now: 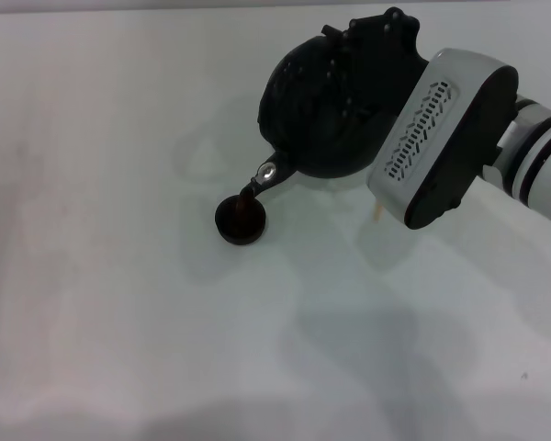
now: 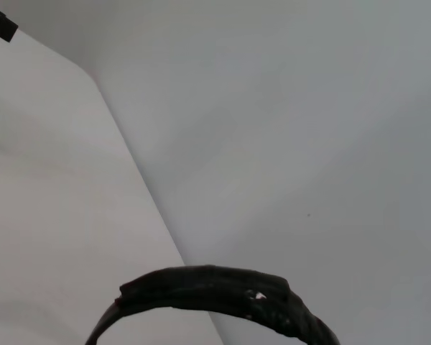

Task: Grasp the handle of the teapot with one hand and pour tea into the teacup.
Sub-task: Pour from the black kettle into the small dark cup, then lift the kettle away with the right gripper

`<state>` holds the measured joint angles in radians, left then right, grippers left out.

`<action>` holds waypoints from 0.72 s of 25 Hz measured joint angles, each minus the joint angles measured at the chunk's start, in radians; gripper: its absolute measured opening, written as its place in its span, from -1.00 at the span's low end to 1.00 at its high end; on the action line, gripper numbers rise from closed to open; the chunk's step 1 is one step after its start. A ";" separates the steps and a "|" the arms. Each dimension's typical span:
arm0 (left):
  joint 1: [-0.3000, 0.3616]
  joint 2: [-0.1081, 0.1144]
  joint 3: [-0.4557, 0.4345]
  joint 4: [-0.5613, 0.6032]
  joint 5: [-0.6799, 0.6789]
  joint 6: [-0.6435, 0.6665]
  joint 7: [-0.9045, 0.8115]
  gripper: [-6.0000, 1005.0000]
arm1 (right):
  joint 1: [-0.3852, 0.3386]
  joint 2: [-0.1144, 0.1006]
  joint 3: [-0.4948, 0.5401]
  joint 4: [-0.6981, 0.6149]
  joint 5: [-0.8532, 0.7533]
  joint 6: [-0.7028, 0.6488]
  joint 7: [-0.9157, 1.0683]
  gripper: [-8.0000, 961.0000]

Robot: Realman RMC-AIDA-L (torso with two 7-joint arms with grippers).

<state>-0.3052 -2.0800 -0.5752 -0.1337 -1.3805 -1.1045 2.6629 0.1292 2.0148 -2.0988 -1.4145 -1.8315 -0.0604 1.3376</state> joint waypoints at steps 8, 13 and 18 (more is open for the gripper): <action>0.000 0.000 0.000 -0.001 0.000 0.000 0.000 0.74 | -0.017 0.002 -0.001 -0.009 0.006 -0.002 0.009 -0.74; 0.001 0.000 0.002 -0.003 0.000 -0.001 0.000 0.74 | -0.025 0.002 -0.001 -0.017 0.049 -0.004 0.010 -0.73; 0.001 0.000 0.002 -0.003 0.000 -0.001 0.000 0.74 | -0.031 0.002 0.000 -0.017 0.087 -0.006 0.011 -0.71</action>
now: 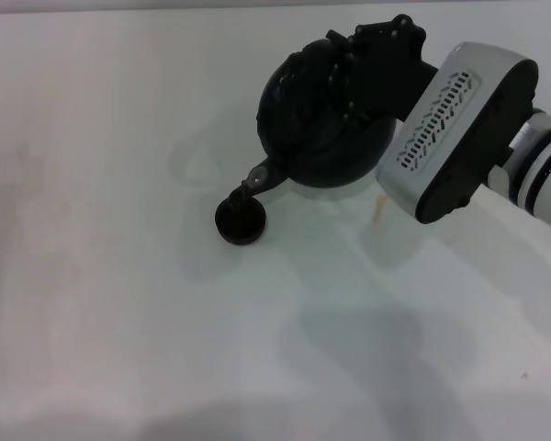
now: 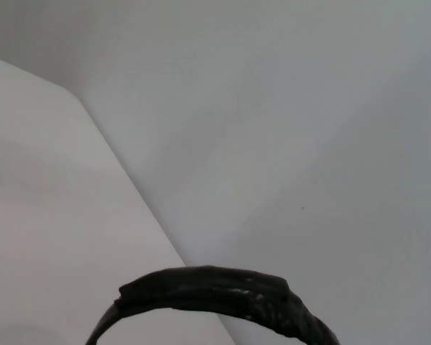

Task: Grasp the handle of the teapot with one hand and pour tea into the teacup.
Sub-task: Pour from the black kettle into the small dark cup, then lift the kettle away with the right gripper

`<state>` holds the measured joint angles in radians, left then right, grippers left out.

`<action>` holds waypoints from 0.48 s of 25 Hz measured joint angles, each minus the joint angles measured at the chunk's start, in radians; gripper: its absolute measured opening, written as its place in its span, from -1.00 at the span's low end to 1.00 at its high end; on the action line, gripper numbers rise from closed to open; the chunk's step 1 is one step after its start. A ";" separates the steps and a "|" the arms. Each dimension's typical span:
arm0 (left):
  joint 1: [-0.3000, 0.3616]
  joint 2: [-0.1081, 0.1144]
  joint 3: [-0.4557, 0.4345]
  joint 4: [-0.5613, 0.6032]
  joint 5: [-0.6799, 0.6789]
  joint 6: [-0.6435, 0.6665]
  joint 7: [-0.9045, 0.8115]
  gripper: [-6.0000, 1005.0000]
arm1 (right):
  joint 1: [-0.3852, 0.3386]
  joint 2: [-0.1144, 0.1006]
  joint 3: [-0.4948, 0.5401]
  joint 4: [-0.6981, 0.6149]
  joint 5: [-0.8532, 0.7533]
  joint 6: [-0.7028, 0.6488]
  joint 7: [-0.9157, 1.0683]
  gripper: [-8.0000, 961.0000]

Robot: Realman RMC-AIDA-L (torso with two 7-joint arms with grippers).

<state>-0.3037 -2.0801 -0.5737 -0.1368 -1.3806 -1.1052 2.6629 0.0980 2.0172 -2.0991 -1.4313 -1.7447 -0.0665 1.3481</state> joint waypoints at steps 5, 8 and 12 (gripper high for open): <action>0.001 0.000 0.000 -0.009 0.000 0.000 0.000 0.74 | -0.007 0.000 0.002 0.000 0.021 -0.001 0.000 -0.70; 0.002 0.000 0.000 -0.009 0.000 0.000 0.000 0.74 | -0.017 -0.001 0.010 -0.009 0.050 -0.011 0.001 -0.69; 0.002 0.000 0.000 -0.009 0.000 0.001 0.000 0.74 | -0.032 -0.003 0.046 -0.021 0.120 -0.054 0.002 -0.68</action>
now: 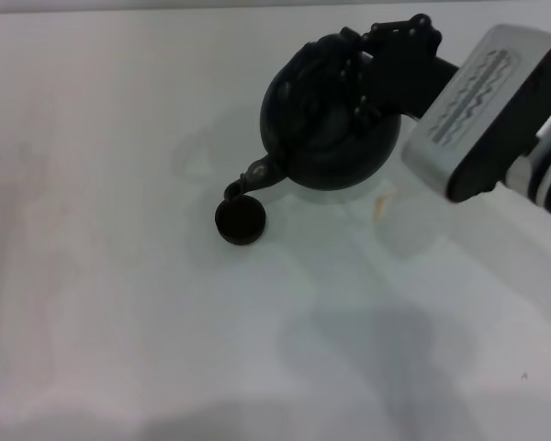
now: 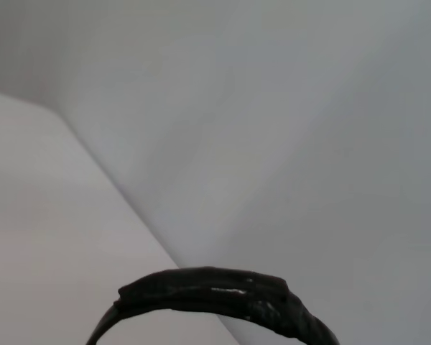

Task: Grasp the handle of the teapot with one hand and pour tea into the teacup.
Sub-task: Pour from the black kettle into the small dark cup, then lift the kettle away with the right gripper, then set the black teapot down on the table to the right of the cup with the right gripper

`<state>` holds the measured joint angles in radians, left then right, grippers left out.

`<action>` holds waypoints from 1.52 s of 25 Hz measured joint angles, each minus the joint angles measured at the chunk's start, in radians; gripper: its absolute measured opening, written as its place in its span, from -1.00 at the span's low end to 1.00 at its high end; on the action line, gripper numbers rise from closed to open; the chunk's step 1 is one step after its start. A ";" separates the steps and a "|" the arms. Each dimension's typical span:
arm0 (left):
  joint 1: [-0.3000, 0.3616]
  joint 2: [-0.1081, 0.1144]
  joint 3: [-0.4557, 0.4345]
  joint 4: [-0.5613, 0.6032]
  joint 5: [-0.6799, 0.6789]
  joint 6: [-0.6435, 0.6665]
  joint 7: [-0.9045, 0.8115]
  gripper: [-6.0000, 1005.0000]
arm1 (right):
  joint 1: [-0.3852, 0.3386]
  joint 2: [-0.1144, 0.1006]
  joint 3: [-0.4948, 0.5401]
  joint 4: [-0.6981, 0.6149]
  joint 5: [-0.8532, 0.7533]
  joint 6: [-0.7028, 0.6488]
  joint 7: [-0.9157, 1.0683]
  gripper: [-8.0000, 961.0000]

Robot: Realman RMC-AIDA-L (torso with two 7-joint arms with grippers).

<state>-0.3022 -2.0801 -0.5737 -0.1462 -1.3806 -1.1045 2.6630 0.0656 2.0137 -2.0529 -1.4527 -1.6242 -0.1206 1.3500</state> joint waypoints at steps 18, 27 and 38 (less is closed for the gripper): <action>0.005 0.000 0.000 -0.010 0.000 0.002 -0.028 0.74 | -0.155 -0.004 0.218 0.030 0.331 -0.220 0.000 -0.63; 0.005 0.001 0.000 -0.004 0.000 0.002 -0.029 0.74 | -0.126 -0.002 0.273 0.170 0.412 -0.278 0.001 -0.61; 0.007 0.002 0.000 -0.003 0.000 0.002 -0.029 0.74 | -0.077 -0.004 0.334 0.300 0.492 -0.382 0.002 -0.57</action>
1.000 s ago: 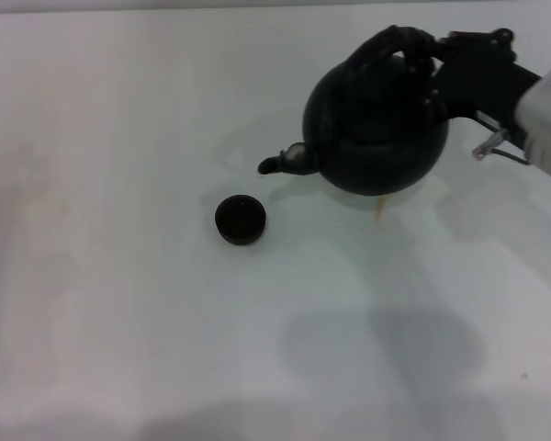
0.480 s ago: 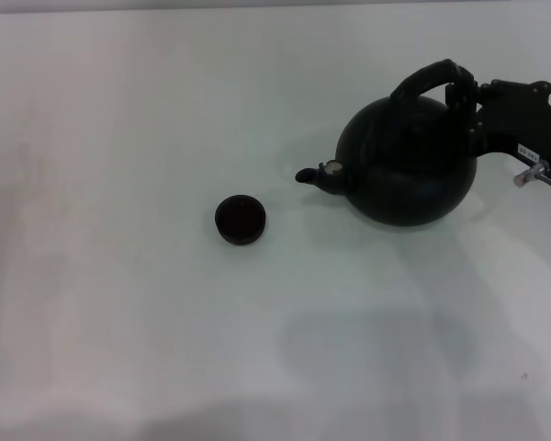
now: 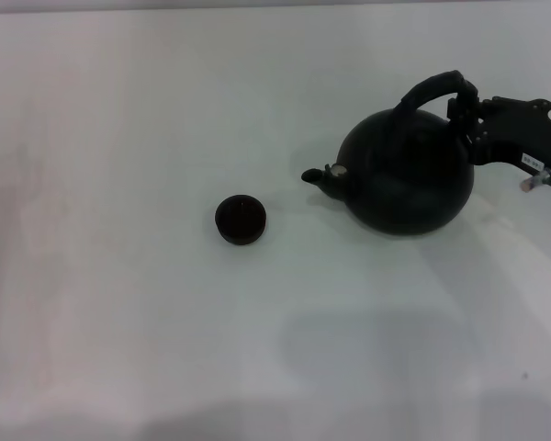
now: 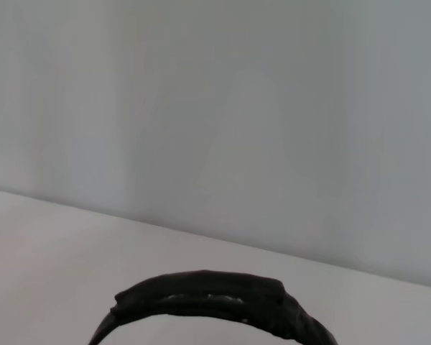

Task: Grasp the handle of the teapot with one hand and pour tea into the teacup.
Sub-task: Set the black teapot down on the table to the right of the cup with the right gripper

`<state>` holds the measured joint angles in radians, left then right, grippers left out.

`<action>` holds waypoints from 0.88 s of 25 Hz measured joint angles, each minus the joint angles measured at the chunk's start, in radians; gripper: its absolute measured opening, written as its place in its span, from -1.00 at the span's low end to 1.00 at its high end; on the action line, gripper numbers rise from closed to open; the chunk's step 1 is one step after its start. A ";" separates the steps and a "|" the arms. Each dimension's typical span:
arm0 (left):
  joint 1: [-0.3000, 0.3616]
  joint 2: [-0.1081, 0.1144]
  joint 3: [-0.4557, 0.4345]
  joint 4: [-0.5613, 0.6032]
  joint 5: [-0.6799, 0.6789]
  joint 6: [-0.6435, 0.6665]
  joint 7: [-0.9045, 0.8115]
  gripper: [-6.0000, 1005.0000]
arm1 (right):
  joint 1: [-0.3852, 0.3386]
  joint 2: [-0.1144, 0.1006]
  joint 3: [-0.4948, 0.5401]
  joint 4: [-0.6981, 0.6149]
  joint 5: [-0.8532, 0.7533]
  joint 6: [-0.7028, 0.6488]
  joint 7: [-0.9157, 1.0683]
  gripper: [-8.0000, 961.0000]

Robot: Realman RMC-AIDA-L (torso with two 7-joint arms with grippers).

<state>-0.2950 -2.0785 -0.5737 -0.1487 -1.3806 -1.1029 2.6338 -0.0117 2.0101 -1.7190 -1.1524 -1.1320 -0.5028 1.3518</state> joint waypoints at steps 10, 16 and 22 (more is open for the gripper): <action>-0.006 0.002 0.000 -0.001 0.000 0.000 0.000 0.74 | 0.001 -0.001 0.060 0.051 0.014 -0.134 0.007 -0.49; -0.002 0.001 0.000 0.000 0.000 -0.004 0.000 0.74 | -0.007 -0.006 0.064 0.052 0.012 -0.144 0.005 -0.18; -0.001 0.002 0.000 0.000 -0.002 -0.007 0.000 0.74 | -0.019 -0.009 0.143 0.076 0.012 -0.231 0.007 0.08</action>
<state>-0.2957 -2.0766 -0.5737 -0.1487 -1.3827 -1.1097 2.6333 -0.0303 2.0007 -1.5755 -1.0769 -1.1199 -0.7339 1.3587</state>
